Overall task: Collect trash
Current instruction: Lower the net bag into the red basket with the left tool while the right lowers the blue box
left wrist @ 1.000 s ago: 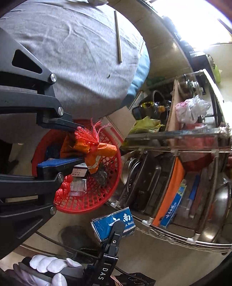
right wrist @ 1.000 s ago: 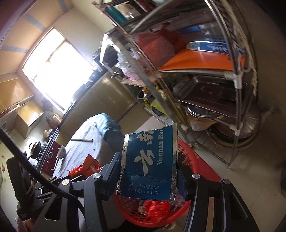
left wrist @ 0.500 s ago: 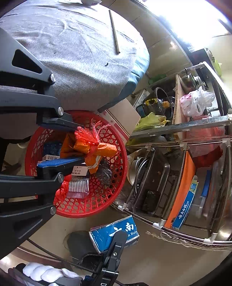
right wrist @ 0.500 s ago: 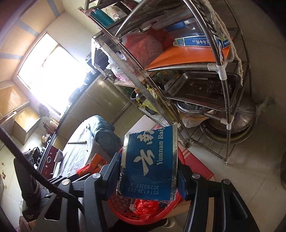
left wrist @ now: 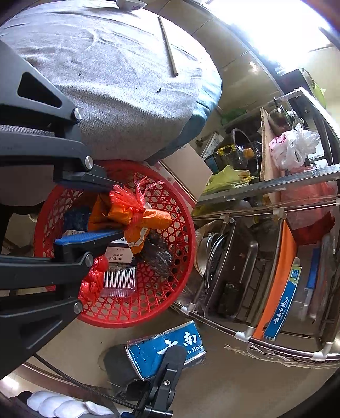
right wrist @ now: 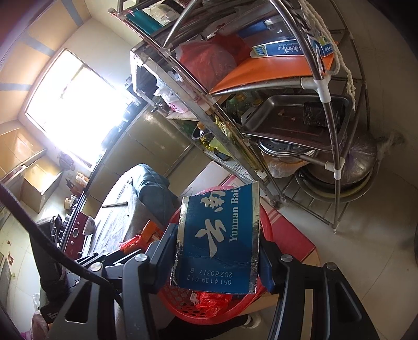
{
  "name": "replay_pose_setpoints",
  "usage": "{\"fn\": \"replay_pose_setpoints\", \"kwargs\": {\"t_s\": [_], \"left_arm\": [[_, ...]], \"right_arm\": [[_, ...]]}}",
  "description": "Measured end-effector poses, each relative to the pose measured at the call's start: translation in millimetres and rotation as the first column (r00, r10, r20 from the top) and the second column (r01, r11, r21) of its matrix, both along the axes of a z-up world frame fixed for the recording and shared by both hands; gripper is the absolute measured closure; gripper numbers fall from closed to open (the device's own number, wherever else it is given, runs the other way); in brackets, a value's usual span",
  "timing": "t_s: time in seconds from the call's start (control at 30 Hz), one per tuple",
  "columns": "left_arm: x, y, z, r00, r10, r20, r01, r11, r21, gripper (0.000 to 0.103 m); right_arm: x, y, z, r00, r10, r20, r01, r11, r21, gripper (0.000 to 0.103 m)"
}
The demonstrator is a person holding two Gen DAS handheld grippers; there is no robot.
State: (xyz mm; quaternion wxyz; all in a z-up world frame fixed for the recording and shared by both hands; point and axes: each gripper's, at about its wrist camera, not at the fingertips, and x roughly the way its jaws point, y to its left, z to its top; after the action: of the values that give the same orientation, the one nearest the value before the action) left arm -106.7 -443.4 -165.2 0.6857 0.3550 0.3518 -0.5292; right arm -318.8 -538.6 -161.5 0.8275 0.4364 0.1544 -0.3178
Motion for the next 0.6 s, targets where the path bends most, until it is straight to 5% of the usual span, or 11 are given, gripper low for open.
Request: {"fn": "replay_pose_setpoints", "kwargs": {"t_s": [0.6], "left_arm": [[4,-9,-17,1.000,-0.002,-0.019,0.003,0.999,0.036,0.074]], "right_arm": [[15,-1,-10,1.000,0.028,-0.014,-0.028,0.999,0.030,0.045]]}}
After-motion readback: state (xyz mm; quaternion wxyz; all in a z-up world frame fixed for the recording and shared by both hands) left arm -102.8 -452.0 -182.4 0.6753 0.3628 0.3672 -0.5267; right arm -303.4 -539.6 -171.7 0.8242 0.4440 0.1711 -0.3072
